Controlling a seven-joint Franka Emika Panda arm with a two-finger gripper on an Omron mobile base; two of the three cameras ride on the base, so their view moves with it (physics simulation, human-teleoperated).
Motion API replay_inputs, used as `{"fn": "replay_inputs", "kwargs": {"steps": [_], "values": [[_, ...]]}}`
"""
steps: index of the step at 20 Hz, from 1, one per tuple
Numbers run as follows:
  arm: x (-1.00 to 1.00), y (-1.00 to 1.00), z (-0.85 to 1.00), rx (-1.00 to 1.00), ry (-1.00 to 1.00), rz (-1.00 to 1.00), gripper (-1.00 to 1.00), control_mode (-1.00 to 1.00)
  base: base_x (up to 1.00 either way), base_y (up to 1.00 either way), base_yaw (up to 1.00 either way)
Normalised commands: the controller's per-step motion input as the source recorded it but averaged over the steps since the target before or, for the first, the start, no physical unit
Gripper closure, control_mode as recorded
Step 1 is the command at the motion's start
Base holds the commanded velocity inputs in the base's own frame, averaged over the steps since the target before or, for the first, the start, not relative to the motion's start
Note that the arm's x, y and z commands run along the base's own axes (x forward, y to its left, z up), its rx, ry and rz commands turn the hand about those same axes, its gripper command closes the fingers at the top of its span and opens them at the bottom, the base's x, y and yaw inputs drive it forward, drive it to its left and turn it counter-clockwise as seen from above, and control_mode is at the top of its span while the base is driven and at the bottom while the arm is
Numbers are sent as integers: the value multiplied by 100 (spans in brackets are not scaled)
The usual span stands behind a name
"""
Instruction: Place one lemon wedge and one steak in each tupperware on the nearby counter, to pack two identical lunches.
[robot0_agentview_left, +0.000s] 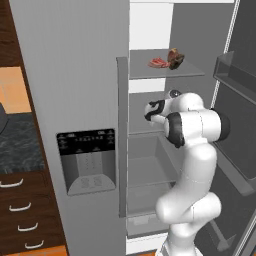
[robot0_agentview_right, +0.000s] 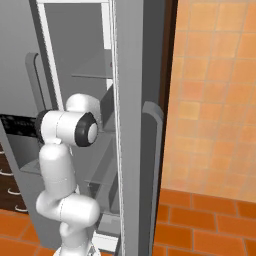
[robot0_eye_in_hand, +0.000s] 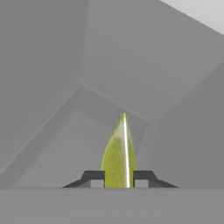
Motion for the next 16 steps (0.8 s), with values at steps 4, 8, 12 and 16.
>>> {"fn": "replay_inputs", "kwargs": {"steps": [4, 8, 12, 16], "values": [[-87, 0, 27, 10, -4, 0, 100, -100, 0, 0, 0], [-96, 0, 67, 6, 0, -1, 100, -100, 0, 0, 0], [-91, 8, 76, 1, 0, -8, 100, -100, 0, 0, 0], [-85, 39, 49, 0, 0, -14, 100, -100, 0, 0, 0]]}}
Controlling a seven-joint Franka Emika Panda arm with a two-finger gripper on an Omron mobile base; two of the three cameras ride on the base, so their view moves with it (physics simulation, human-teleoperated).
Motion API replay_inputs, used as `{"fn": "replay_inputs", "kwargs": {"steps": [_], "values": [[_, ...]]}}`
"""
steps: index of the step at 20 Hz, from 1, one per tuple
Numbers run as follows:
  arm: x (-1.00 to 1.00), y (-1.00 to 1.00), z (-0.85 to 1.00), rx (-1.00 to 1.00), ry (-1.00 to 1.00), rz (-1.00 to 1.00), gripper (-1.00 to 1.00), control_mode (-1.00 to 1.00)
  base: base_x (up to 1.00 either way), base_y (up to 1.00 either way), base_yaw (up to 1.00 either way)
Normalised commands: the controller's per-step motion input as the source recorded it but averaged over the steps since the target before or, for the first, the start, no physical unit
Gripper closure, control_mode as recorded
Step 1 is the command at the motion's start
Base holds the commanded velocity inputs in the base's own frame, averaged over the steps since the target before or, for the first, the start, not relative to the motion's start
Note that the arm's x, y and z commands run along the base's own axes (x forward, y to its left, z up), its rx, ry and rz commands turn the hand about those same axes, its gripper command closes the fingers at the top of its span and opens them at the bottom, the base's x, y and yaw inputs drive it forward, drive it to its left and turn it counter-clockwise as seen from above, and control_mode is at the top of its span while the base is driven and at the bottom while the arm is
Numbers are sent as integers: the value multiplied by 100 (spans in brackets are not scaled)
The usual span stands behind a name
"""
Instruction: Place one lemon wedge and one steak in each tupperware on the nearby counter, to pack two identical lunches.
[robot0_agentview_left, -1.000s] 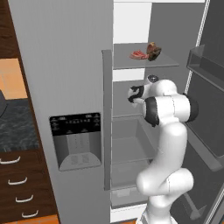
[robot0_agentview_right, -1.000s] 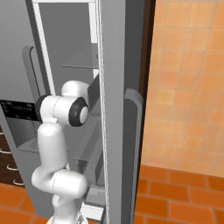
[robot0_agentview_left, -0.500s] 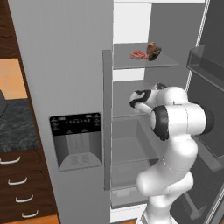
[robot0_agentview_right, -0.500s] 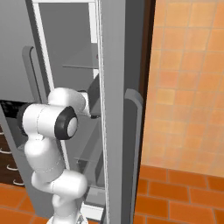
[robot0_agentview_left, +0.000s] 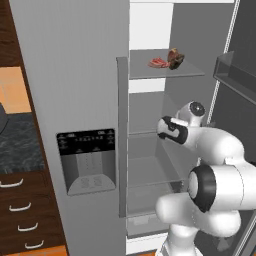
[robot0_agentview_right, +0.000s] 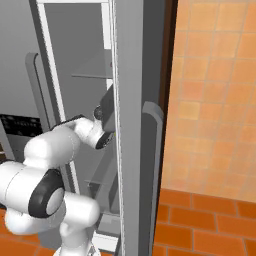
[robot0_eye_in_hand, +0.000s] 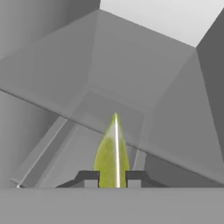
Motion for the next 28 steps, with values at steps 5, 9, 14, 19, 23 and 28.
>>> {"fn": "replay_inputs", "kwargs": {"steps": [5, 9, 14, 19, 23, 28], "values": [[-82, 43, 50, 0, 0, -16, 100, -100, 0, 0, 0], [-93, 13, 64, 0, 0, -12, 100, -100, 0, 0, 0], [-91, 1, 48, 0, 0, -7, 100, -100, 0, 0, 0], [-57, 7, 10, -1, 8, -1, 100, -100, 0, 0, 0], [-30, 3, 0, 0, 4, 0, 100, 100, -50, 12, 0], [0, 0, 0, 0, 0, 0, 100, 100, -84, 92, 0]]}}
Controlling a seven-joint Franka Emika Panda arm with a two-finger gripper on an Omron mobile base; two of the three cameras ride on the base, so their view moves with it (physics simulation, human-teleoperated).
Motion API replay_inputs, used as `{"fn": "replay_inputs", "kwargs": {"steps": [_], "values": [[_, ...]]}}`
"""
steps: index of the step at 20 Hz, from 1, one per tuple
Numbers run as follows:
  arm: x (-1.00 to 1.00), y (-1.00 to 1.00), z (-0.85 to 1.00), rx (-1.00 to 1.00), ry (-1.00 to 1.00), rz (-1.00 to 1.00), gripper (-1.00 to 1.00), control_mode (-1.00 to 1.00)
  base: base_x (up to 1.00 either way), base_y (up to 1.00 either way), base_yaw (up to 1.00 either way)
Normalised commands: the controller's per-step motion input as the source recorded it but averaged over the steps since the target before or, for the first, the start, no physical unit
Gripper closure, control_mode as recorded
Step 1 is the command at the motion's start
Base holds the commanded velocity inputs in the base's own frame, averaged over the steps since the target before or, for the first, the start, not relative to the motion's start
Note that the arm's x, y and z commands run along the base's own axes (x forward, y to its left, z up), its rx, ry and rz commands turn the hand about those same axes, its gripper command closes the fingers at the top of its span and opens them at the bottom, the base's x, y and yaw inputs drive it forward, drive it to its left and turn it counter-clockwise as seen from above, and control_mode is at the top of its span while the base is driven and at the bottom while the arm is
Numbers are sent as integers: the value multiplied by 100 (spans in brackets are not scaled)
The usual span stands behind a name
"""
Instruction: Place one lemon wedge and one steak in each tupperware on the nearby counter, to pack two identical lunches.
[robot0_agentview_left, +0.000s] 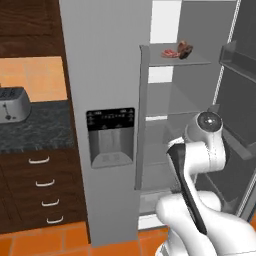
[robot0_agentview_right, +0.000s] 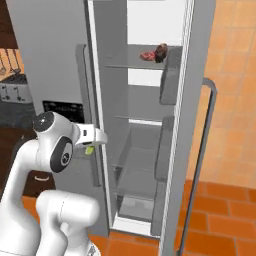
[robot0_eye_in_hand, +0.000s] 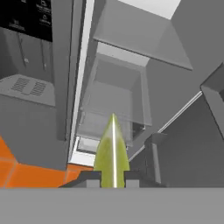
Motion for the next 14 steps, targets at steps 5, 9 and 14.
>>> {"fn": "replay_inputs", "kwargs": {"steps": [5, 9, 14], "values": [[0, 0, 0, 0, 0, 0, 100, 100, -57, 100, 0], [0, 0, 0, 0, 0, 0, 100, 100, -17, 100, 0], [0, 0, 0, 0, 0, 0, 100, 100, -3, 100, 0]]}}
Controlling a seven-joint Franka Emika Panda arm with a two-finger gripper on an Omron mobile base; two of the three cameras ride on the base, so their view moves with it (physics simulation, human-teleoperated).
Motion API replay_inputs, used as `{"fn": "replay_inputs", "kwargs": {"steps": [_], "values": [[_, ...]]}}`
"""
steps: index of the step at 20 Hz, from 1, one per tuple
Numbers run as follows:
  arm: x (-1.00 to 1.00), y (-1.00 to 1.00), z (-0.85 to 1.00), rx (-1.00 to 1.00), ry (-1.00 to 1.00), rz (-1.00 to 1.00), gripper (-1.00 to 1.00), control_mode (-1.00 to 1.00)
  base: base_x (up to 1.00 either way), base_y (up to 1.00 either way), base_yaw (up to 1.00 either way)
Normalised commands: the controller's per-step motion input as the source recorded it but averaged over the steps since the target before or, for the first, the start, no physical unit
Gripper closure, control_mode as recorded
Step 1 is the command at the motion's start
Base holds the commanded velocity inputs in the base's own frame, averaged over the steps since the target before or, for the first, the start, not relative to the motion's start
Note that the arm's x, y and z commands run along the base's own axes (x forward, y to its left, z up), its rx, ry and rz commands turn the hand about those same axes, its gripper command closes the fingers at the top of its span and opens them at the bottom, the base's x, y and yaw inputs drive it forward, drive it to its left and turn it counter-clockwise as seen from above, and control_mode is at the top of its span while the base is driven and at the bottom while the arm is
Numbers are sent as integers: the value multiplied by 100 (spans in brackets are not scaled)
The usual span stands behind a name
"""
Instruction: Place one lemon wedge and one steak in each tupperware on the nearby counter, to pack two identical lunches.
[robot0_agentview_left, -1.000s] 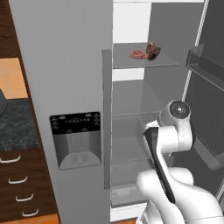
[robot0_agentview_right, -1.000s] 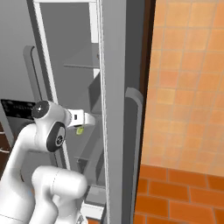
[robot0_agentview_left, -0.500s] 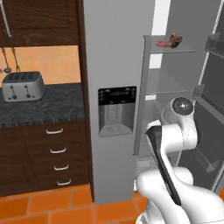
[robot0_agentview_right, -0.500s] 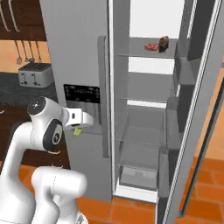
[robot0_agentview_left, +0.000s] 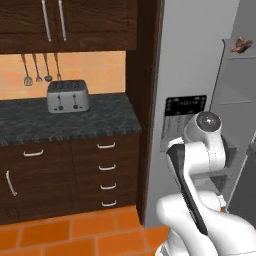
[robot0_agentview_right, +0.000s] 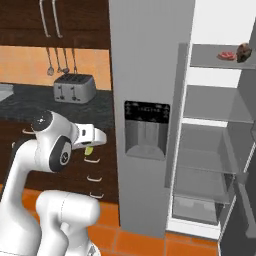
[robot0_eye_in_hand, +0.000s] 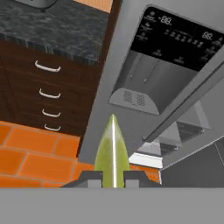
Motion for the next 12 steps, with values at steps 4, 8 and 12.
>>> {"fn": "replay_inputs", "kwargs": {"steps": [4, 8, 12], "values": [[0, 0, 0, 0, 0, 0, 100, 100, 1, 100, 0], [0, 0, 0, 0, 0, 0, 100, 100, 16, 100, 0], [0, 0, 0, 0, 0, 0, 100, 100, 58, 100, 0]]}}
